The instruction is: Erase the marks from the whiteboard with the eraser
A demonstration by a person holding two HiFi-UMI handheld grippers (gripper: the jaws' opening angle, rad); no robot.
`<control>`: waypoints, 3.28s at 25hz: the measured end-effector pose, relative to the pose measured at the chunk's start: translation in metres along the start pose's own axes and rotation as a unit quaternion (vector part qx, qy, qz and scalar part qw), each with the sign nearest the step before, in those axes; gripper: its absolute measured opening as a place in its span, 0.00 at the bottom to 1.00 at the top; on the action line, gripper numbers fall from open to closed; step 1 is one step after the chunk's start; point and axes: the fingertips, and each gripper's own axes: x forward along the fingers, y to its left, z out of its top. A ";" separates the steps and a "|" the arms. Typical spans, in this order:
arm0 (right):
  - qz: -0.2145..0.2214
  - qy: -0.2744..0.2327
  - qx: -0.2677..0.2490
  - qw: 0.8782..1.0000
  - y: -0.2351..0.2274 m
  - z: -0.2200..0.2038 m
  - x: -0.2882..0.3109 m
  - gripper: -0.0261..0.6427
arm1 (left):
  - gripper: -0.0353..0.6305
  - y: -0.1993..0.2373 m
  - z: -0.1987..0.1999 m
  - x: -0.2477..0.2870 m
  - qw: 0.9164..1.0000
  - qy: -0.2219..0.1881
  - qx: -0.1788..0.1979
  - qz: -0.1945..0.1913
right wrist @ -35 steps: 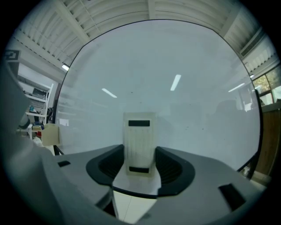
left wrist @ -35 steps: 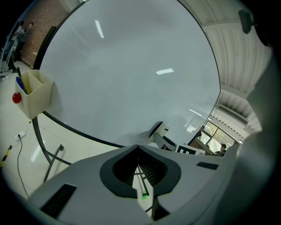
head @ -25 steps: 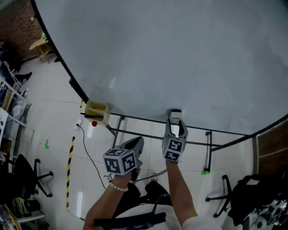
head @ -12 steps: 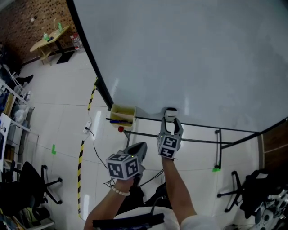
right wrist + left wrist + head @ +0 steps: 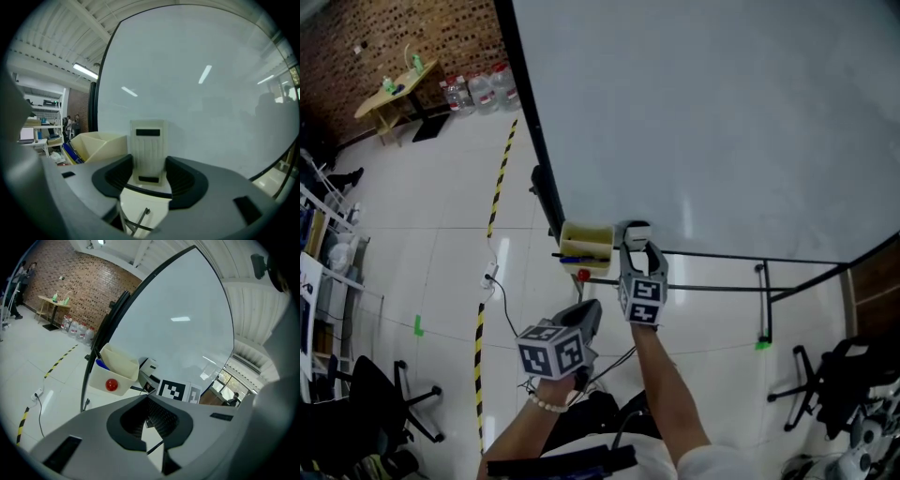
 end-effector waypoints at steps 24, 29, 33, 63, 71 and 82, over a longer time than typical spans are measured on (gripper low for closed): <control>-0.019 0.001 0.000 1.000 0.004 -0.053 0.019 0.41 | 0.03 0.028 -0.012 0.015 1.000 0.018 0.010 0.005; -0.025 -0.003 -0.001 1.000 -0.015 -0.061 0.015 0.41 | 0.03 0.019 -0.015 0.029 1.000 0.010 0.020 -0.002; -0.043 -0.005 -0.006 0.999 -0.053 -0.066 0.006 0.41 | 0.03 0.007 -0.018 0.038 1.000 0.006 0.017 -0.004; -0.040 0.019 0.013 0.999 -0.424 -0.067 -0.107 0.41 | 0.03 -0.248 -0.114 0.266 0.992 0.045 0.080 0.086; -0.048 0.021 0.008 0.999 -0.480 -0.076 -0.121 0.41 | 0.03 -0.300 -0.149 0.325 0.987 0.097 0.120 0.035; -0.044 0.072 0.069 0.994 -0.613 -0.075 -0.162 0.41 | 0.03 -0.409 -0.180 0.414 0.984 0.120 0.131 0.024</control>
